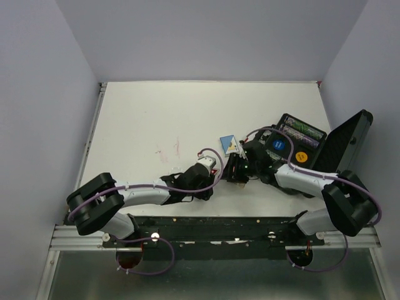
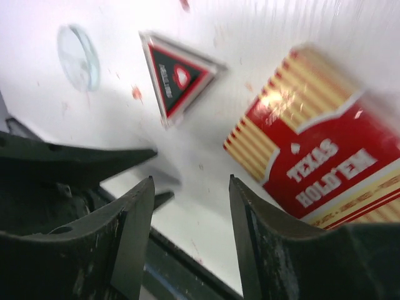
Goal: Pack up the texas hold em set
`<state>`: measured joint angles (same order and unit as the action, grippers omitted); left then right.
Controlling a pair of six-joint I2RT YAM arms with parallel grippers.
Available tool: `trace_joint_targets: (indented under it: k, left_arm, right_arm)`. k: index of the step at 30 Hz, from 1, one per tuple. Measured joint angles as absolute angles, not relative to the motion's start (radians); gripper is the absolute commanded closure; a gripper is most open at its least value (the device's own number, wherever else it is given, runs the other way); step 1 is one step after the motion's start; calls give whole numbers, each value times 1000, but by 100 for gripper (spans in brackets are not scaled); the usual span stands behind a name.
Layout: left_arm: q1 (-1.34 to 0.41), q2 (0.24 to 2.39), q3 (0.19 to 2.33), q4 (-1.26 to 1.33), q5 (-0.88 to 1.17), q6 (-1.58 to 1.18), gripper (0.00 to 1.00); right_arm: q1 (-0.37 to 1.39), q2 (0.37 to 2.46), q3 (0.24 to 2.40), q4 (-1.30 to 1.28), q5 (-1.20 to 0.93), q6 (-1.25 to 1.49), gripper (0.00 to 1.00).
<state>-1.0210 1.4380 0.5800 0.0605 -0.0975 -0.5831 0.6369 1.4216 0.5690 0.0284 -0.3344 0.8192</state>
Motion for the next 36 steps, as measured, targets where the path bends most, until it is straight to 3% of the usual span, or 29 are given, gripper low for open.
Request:
trace_joint_targets:
  k: [7,12,36]
  left_arm:
    - [-1023,1404,564,59,-76,-571,18]
    - [-1023,1349,545,11,-73,-548,10]
    - [-1017,1206,585,-109,-49,-483,10]
  right_arm:
    - [635,1355,707,-120,-146,738,32]
    - [630,1353,713,-186,-77,714,28]
    - [572,1286,863,-406,248,537,17]
